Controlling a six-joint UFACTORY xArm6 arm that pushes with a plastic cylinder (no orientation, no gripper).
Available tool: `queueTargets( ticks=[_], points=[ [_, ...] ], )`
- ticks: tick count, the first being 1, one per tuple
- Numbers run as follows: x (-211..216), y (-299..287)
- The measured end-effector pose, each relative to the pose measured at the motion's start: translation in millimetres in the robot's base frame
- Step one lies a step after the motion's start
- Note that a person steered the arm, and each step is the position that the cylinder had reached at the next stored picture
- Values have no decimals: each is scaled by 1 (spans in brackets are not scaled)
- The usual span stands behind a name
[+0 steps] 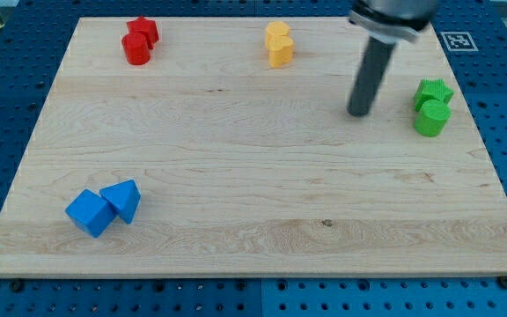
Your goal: Adjust the green star slightly to the bottom side
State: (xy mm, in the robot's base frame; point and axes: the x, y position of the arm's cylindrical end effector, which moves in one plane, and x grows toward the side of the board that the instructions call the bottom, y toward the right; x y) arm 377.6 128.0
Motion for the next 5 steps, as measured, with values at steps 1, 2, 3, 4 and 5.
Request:
queueTargets(
  ticks=[1,2,3,4,5],
  points=[
    [-69,17],
    [-84,86],
    [-78,138],
    [-72,131],
    [-72,108]
  ],
)
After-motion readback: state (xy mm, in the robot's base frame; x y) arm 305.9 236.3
